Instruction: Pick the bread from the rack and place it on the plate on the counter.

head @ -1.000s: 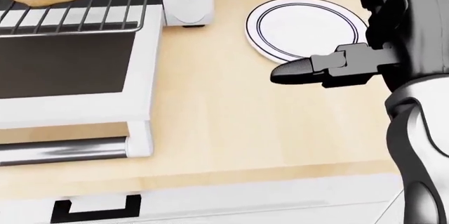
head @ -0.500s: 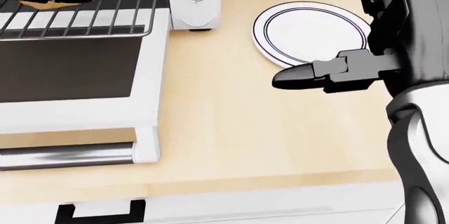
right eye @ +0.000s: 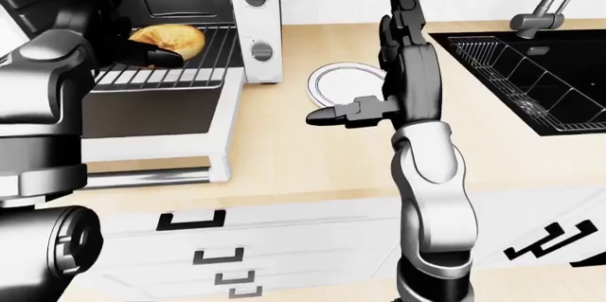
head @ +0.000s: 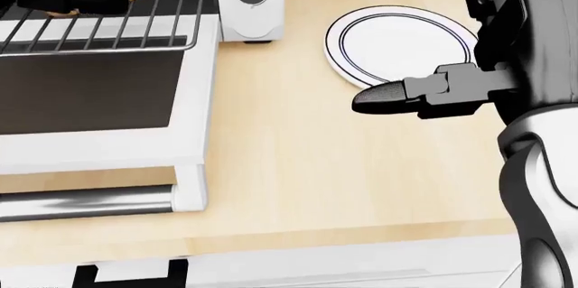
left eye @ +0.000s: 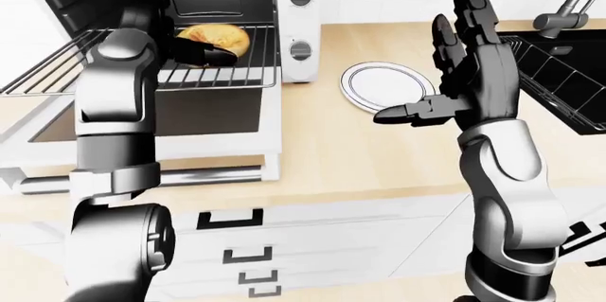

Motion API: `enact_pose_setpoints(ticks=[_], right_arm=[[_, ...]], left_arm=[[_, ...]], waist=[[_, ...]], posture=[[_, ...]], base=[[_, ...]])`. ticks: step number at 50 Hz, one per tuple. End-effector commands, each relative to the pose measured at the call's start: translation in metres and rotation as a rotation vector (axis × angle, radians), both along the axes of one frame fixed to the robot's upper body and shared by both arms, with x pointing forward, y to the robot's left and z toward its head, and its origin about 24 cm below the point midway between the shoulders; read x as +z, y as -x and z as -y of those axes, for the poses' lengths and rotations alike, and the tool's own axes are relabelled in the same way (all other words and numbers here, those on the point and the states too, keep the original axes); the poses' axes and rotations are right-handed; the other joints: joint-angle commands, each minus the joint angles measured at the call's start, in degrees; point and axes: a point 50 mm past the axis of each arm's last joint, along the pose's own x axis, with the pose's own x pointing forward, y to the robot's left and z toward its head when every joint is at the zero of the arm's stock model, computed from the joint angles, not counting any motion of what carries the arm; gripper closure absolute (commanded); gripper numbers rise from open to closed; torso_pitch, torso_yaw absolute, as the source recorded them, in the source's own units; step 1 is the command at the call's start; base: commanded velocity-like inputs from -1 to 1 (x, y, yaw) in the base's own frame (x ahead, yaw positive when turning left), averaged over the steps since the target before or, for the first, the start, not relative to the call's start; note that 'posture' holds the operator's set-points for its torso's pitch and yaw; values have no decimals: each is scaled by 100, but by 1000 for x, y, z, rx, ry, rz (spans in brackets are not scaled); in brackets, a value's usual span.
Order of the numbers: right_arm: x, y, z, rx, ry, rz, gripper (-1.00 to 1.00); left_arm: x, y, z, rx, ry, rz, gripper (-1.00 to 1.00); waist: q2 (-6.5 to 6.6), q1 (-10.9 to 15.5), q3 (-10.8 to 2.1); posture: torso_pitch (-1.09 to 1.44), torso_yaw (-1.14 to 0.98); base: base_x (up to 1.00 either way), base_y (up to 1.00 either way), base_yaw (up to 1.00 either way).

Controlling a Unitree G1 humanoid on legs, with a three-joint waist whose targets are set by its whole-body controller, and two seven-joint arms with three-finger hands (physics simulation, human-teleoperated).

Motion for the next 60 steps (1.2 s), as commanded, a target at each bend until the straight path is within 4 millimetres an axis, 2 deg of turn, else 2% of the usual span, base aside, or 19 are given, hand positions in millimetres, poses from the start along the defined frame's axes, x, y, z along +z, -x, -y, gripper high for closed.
enact_pose_setpoints(ticks=[1,2,4,5,9,10,13,14,18,21,22,26,27,35,37,38,39,44,60], right_arm=[[13,6,0,0,6,83,-100],[13,6,0,0,4,83,-100],[12,6,0,-1,4,83,-100],[12,6,0,-2,4,82,-100],[11,6,0,-5,4,81,-100],[11,6,0,-6,4,81,-100],[11,7,1,-7,5,82,-100],[11,7,1,-6,3,82,-100],[10,8,1,-9,3,81,-100],[9,6,1,-8,0,80,-100],[8,6,1,-8,0,80,-100],[8,8,2,-11,-2,81,-100],[8,8,2,-12,-2,81,-100],[10,9,3,-11,-2,83,-100],[11,8,2,-9,-3,84,-100],[11,8,2,-9,-3,84,-100],[11,8,2,-9,-2,84,-100],[12,8,2,-8,-3,86,-100],[9,8,3,-10,-5,83,-100]], left_arm=[[24,5,2,-13,-15,96,-100],[23,5,3,-16,-19,93,-90],[23,6,3,-16,-16,92,-88],[22,6,4,-23,-20,89,-77],[18,7,7,-44,-32,79,-76],[18,7,6,-44,-32,78,-83],[17,7,8,-51,-32,74,-77],[17,7,8,-57,-37,72,-64],[17,8,9,-64,-44,71,-58],[17,7,10,-71,-52,72,-33],[17,7,11,-72,-53,71,-17],[18,6,12,-74,-63,74,-8],[18,6,12,-75,-65,74,7],[21,9,12,-78,-92,80,47],[23,10,12,-77,-95,84,78],[25,11,11,-76,-96,87,69],[27,12,11,-77,-97,91,72],[37,18,12,-75,-104,117,100],[54,31,16,-77,-107,164,100]], waist=[[15,-2,-156],[15,-1,-155],[16,0,-155],[16,2,-157],[16,3,-157],[16,4,-158],[13,9,-159],[12,12,-158],[11,17,-161],[9,19,-162],[9,19,-164],[5,25,-172],[5,27,-173],[7,21,-174],[7,19,-178],[6,17,-179],[7,16,-179],[4,12,-170],[2,1,-131]], posture=[[0,0],[0,0],[0,0],[0,0],[0,0],[0,0],[0,0],[0,0],[0,0],[0,0],[0,0],[0,0],[0,0],[0,0],[0,0],[0,0],[0,0],[0,0],[0,0]], base=[[0,0,0],[0,0,0],[0,0,0],[0,0,0],[0,0,0],[0,0,0],[0,0,0],[0,0,0],[0,0,0],[0,0,0],[0,0,0],[0,0,0],[0,0,0],[0,0,0],[0,0,0],[0,0,0],[0,0,0],[0,0,0],[0,0,0]])
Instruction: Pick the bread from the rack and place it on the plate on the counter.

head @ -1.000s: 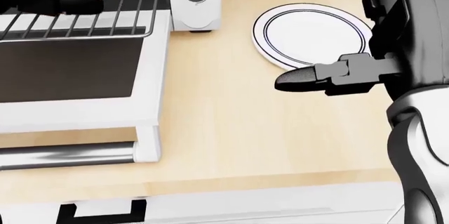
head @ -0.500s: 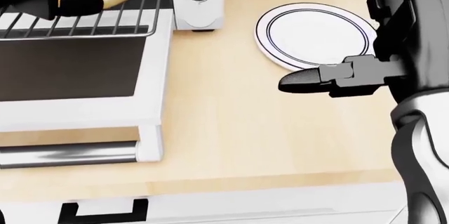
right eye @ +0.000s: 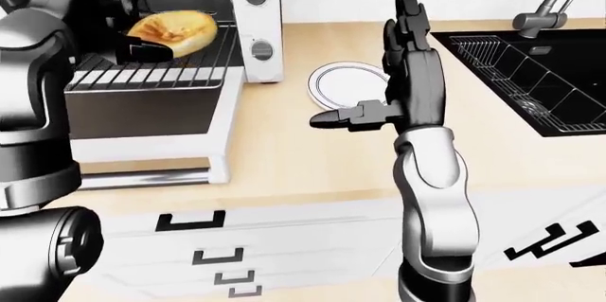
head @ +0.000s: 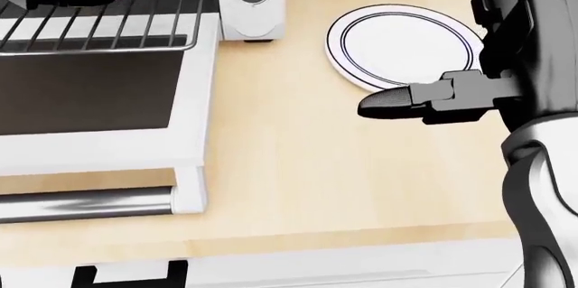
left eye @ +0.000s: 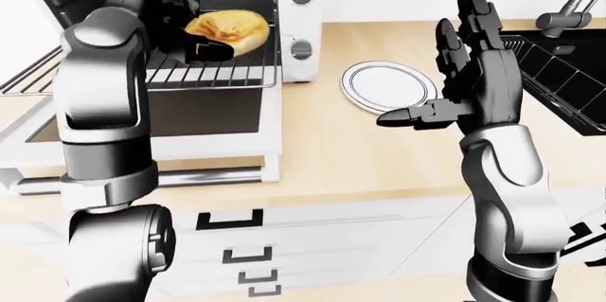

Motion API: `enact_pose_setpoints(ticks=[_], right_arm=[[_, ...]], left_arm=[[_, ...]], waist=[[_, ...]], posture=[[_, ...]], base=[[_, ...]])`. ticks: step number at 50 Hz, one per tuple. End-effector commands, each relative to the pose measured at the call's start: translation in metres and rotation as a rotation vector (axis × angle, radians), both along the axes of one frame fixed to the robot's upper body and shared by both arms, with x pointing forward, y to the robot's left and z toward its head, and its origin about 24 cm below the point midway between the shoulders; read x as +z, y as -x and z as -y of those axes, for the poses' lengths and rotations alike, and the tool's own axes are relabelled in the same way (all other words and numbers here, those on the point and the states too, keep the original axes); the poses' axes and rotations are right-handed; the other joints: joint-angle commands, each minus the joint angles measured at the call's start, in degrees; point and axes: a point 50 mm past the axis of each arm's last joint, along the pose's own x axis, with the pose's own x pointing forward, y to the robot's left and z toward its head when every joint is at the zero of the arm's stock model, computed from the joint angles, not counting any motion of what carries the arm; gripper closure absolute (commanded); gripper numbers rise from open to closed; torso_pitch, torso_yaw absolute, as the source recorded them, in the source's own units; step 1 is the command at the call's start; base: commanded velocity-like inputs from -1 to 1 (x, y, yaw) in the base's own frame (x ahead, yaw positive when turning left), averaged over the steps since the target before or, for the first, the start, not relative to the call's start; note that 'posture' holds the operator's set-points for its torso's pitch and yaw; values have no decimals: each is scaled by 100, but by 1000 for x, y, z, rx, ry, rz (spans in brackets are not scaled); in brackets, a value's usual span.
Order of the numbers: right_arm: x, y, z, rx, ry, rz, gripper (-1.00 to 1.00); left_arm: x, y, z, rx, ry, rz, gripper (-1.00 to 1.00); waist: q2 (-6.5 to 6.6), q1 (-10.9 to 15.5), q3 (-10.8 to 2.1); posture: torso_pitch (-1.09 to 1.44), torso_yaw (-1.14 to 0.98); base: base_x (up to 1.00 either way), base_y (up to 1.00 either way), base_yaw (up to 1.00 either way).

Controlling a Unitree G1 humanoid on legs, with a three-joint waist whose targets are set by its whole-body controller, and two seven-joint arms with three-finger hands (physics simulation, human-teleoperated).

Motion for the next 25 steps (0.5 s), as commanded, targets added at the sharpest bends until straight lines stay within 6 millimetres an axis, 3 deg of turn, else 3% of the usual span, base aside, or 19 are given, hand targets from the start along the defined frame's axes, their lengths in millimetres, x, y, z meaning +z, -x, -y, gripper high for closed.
enact_pose_setpoints(ticks=[1,15,25], right_arm=[[14,6,-1,4,7,82,-100],[14,8,2,-11,4,86,-100],[16,14,11,-38,5,96,-100]], left_arm=[[24,8,4,-11,-16,101,100],[57,27,43,-126,-60,177,100],[68,38,67,-217,-85,198,100]], waist=[[13,-3,-157],[-41,18,-111],[-71,30,-102]], posture=[[0,0],[0,0],[0,0]], base=[[0,0,0],[0,0,0],[0,0,0]])
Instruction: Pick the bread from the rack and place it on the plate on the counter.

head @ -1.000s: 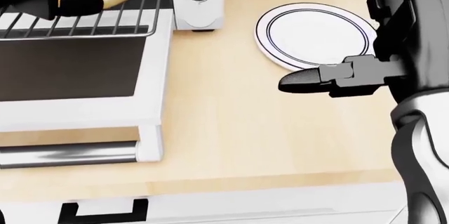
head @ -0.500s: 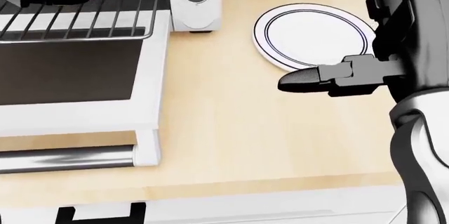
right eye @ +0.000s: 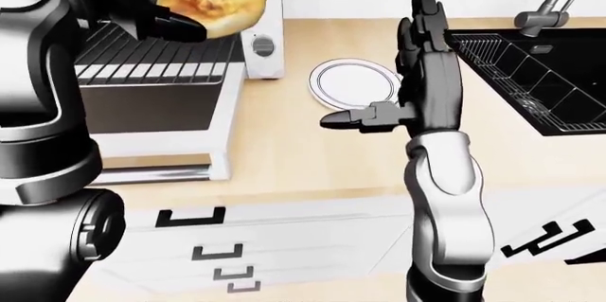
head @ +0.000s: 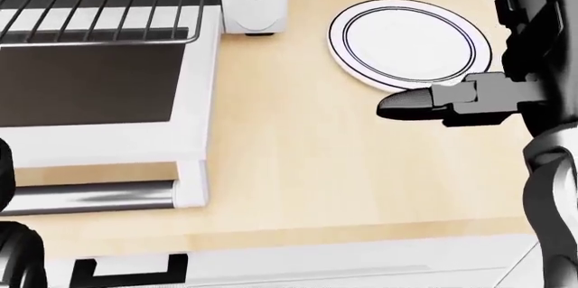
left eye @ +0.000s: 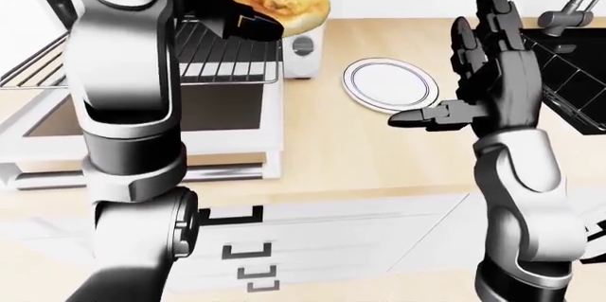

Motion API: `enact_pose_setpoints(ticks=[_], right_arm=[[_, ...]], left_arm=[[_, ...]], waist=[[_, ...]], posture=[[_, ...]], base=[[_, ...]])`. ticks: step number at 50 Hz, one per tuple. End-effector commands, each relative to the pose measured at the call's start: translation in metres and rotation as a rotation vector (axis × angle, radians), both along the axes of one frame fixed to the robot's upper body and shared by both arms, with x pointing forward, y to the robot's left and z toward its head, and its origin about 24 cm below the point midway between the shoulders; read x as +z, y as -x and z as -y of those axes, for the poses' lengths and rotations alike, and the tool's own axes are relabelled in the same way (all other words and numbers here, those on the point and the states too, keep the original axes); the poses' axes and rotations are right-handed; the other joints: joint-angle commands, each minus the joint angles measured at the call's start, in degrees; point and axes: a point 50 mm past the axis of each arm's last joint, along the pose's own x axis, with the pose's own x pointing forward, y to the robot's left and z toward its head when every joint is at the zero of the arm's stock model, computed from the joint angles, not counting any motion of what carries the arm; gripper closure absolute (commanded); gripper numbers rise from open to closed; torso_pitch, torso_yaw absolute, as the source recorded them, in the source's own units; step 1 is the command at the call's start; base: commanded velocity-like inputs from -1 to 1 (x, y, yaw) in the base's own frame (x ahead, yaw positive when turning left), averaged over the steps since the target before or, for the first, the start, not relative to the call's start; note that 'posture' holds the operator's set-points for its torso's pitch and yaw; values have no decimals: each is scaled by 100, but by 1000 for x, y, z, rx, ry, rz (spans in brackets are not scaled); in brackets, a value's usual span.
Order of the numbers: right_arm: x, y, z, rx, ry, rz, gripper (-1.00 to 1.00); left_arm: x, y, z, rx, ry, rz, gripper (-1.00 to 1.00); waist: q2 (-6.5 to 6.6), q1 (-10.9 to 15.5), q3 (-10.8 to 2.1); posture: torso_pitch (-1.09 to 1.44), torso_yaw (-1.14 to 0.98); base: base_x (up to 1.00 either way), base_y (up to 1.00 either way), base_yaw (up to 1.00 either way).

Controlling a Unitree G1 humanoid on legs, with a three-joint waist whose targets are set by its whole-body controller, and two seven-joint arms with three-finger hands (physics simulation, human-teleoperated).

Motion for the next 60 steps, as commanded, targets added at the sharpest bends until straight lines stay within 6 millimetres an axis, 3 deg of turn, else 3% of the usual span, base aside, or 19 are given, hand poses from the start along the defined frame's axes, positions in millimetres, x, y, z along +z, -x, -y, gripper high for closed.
enact_pose_setpoints(ticks=[1,11,20,33,43,49,60], right_arm=[[14,7,2,-8,8,81,-100],[13,24,17,-56,-2,91,-100],[12,44,31,-112,-8,95,-100],[13,59,41,-158,-13,96,-100],[15,64,44,-170,-19,102,-100],[15,62,43,-170,-18,103,-100],[15,62,42,-169,-15,101,-100]], left_arm=[[20,12,3,-19,-6,85,100],[23,13,35,-109,-13,79,100],[25,0,69,-182,-8,81,100],[20,-17,96,-249,15,80,100],[32,-14,100,-268,14,127,100],[41,-1,94,-268,18,140,100],[39,-4,91,-260,12,146,100]], waist=[[-6,0,-166],[-80,31,-155],[-157,49,-152],[-217,57,-158],[-238,50,-145],[-223,-18,-129],[-209,-159,-133]], posture=[[0,0],[0,0],[0,0],[0,0],[0,-1],[0,-4],[0,-9]], base=[[0,0,0],[0,0,0],[0,0,0],[0,0,0],[0,0,0],[0,0,0],[0,0,0]])
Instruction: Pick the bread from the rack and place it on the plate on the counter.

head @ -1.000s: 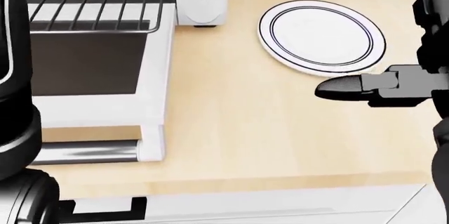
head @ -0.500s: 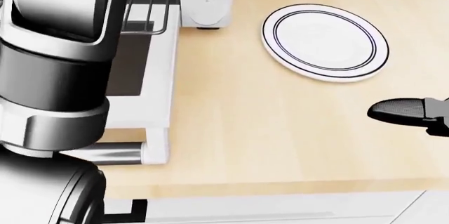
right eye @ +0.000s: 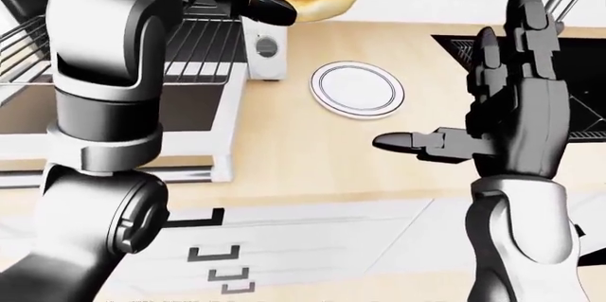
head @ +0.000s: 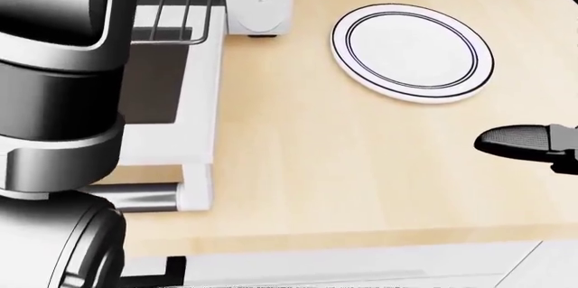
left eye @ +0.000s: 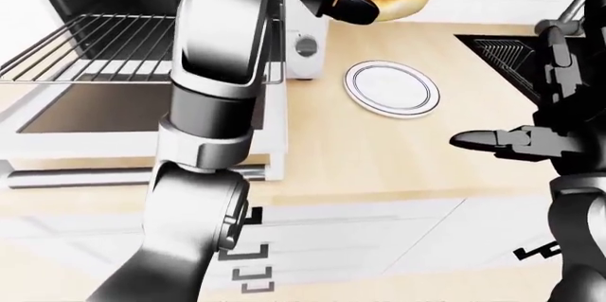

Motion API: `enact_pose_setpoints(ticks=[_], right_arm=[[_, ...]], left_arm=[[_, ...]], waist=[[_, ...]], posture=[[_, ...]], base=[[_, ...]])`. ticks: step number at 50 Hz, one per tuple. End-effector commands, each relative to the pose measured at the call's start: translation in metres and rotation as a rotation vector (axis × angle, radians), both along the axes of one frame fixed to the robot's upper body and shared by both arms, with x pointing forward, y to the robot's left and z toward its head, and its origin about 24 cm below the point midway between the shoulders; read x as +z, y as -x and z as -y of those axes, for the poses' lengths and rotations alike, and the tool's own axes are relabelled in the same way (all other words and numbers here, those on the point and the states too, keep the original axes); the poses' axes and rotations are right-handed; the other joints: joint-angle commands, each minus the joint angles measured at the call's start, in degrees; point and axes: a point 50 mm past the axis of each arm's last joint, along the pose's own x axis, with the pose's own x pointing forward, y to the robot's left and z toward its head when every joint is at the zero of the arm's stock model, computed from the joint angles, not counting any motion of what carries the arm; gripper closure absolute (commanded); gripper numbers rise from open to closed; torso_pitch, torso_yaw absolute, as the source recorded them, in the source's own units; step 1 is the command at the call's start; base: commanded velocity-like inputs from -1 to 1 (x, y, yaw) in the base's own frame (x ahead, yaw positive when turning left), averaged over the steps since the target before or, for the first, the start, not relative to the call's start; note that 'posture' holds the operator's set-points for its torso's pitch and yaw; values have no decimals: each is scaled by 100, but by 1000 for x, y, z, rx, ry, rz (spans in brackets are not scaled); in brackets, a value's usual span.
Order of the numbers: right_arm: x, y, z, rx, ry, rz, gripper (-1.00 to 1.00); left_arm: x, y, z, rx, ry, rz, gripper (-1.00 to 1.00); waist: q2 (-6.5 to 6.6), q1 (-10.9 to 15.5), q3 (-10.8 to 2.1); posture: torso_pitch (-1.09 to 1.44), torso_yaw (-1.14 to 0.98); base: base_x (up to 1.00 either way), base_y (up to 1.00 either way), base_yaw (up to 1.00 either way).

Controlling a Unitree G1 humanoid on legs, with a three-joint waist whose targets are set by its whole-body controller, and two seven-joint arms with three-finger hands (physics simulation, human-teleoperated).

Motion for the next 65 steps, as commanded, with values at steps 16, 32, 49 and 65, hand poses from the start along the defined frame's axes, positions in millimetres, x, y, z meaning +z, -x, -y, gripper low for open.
enact_pose_setpoints(ticks=[16,32,49,65], right_arm=[[7,5,-2,-5,19,58,-100],[9,4,-1,-4,19,62,-100],[6,6,0,-7,18,58,-100],[2,7,-1,-5,14,53,-100]], left_arm=[[20,9,0,-9,12,110,100],[17,10,9,-36,-11,114,100],[7,-2,24,-62,-23,114,100],[-1,-8,27,-48,-26,119,100]], waist=[[-3,-299,-176],[20,-771,-228],[-63,-1539,-324],[-114,-2169,-403]], posture=[[0,-17],[0,-25],[0,-34],[0,-42]], base=[[0,0,0],[0,0,0],[0,0,0],[0,0,0]])
